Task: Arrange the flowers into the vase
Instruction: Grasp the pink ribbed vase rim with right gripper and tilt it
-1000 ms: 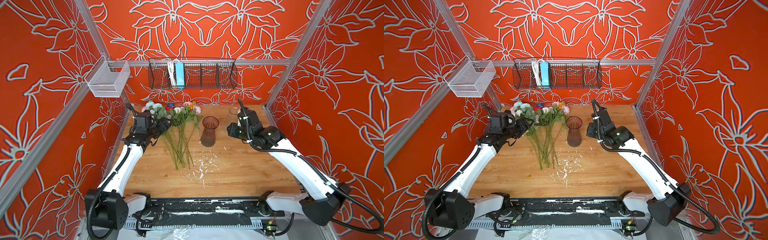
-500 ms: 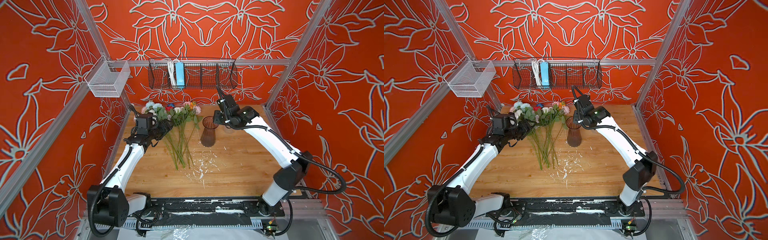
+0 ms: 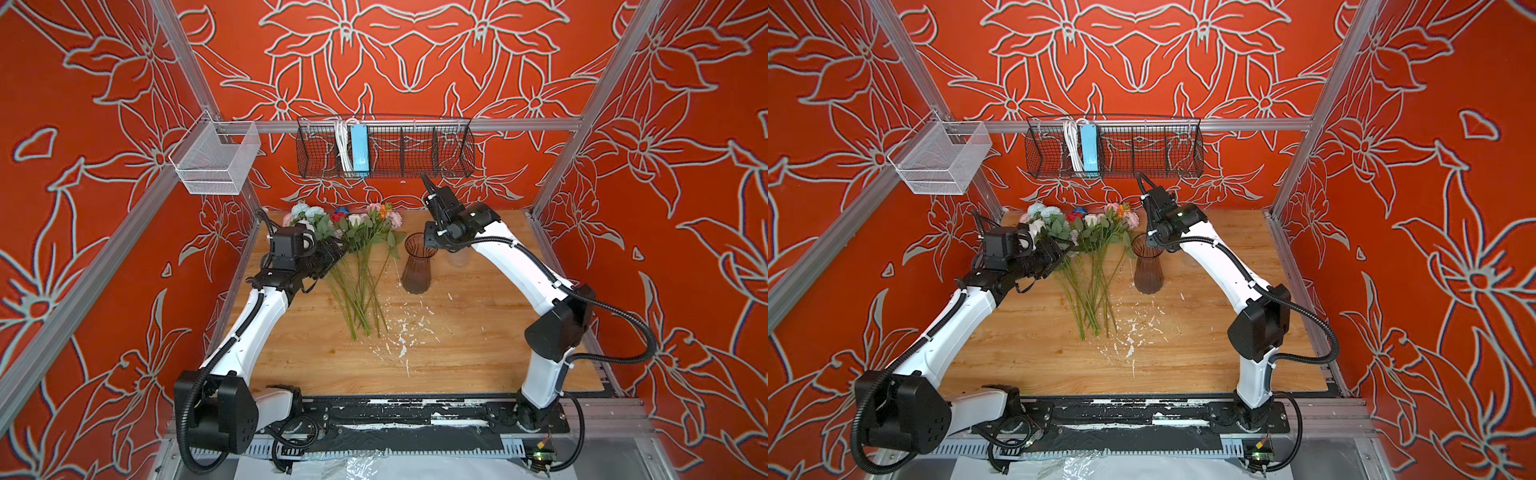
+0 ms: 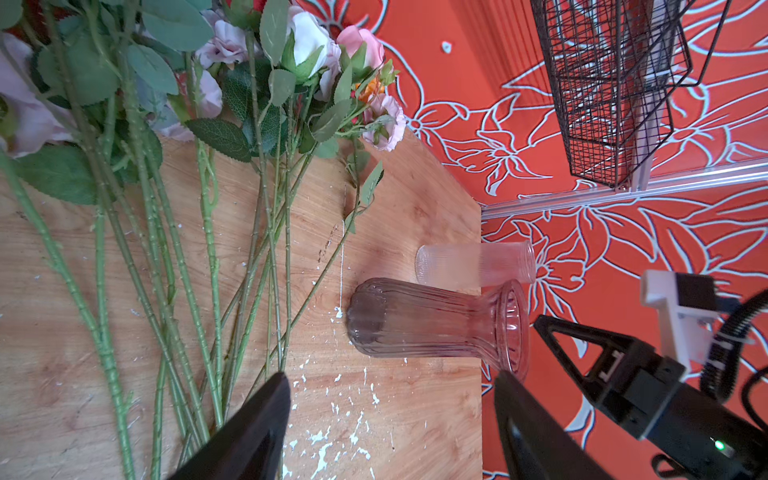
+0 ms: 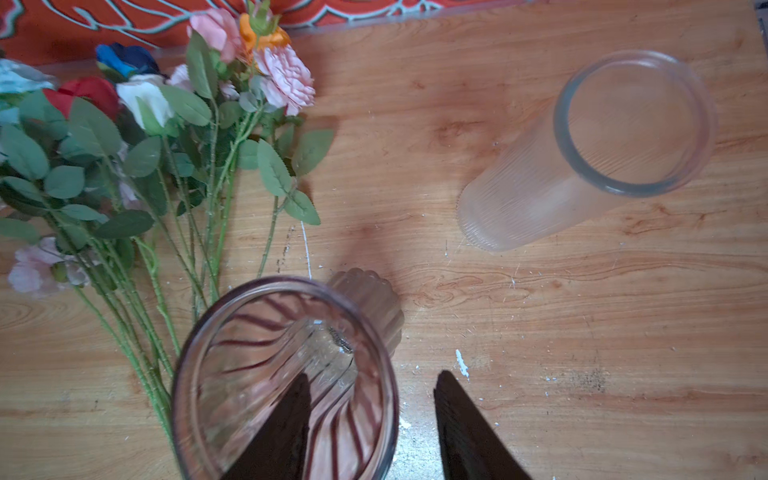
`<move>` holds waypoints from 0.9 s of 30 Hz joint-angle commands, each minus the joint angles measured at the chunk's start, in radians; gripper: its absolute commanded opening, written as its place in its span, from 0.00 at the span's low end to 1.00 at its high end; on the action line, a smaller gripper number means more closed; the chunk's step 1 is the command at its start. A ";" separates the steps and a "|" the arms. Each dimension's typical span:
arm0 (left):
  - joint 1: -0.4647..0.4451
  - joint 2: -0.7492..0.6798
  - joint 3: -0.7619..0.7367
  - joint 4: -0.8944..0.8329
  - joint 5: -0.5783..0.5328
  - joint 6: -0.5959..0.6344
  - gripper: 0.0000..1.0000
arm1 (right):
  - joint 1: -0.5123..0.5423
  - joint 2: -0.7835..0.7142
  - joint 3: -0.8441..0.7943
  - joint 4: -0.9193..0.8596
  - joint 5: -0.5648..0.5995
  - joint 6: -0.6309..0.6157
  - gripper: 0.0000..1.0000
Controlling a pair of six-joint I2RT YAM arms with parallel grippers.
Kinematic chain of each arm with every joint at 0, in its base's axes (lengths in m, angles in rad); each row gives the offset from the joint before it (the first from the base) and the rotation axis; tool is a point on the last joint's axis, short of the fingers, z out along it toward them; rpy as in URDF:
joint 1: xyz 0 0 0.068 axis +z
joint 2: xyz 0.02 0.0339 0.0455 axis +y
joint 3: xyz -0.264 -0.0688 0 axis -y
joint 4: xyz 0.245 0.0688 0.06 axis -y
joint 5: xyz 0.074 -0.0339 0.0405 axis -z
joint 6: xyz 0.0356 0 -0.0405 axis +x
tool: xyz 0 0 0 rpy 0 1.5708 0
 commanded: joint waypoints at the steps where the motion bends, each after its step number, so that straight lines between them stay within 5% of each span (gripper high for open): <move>1: 0.006 0.011 -0.003 0.020 0.023 -0.014 0.77 | -0.011 0.035 0.020 -0.023 -0.047 0.001 0.46; 18: 0.045 0.016 0.003 0.030 0.040 -0.007 0.77 | -0.066 -0.061 -0.163 0.140 -0.173 0.025 0.04; 27: 0.051 0.021 0.004 0.025 0.035 0.001 0.77 | -0.098 -0.089 -0.184 0.132 -0.233 0.018 0.00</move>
